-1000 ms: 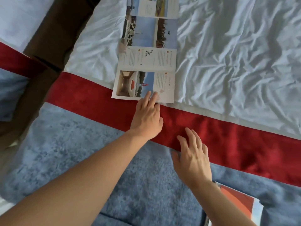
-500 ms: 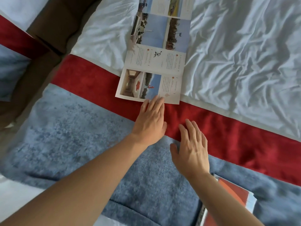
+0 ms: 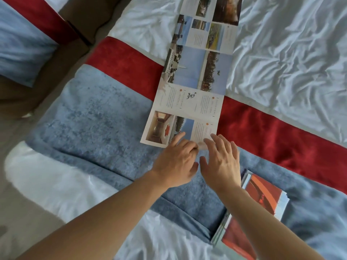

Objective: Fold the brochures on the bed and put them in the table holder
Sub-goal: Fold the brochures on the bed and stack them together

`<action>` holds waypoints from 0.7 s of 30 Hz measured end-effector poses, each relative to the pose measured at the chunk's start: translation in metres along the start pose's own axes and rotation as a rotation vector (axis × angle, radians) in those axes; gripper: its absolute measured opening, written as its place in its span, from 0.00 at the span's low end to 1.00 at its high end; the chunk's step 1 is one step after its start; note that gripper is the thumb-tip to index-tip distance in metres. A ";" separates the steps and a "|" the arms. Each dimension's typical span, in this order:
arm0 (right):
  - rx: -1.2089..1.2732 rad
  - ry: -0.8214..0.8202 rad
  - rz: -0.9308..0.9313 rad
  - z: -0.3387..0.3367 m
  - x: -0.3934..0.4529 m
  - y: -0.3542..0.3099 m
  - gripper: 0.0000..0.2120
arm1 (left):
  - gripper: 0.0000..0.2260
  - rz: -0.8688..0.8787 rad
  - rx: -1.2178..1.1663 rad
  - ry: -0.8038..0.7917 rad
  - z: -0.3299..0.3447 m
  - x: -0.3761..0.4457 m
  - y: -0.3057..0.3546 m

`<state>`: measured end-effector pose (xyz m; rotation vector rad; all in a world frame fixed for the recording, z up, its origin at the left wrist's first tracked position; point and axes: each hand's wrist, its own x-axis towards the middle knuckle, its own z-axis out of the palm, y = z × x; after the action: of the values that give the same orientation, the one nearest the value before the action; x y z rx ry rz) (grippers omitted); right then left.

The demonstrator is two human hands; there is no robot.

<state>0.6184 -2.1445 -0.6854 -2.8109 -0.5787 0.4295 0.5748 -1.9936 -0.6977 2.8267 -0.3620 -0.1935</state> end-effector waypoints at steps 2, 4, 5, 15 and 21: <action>0.004 0.035 -0.022 0.005 -0.010 0.000 0.16 | 0.16 0.028 -0.014 0.026 0.002 -0.008 0.005; 0.003 0.096 -0.043 0.008 -0.018 0.001 0.08 | 0.11 0.063 -0.046 0.049 0.001 -0.012 0.008; -0.003 0.115 -0.049 0.009 -0.022 0.002 0.05 | 0.09 0.077 -0.060 0.055 0.000 -0.014 0.010; 0.066 0.108 -0.008 -0.005 -0.034 0.001 0.07 | 0.18 -0.053 0.135 -0.084 -0.033 -0.013 0.012; 0.052 0.168 0.064 -0.019 -0.021 0.007 0.04 | 0.17 -0.053 0.104 0.024 -0.052 0.011 0.010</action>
<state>0.6084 -2.1631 -0.6646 -2.7858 -0.4373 0.2137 0.5923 -1.9920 -0.6463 2.9403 -0.3011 -0.1564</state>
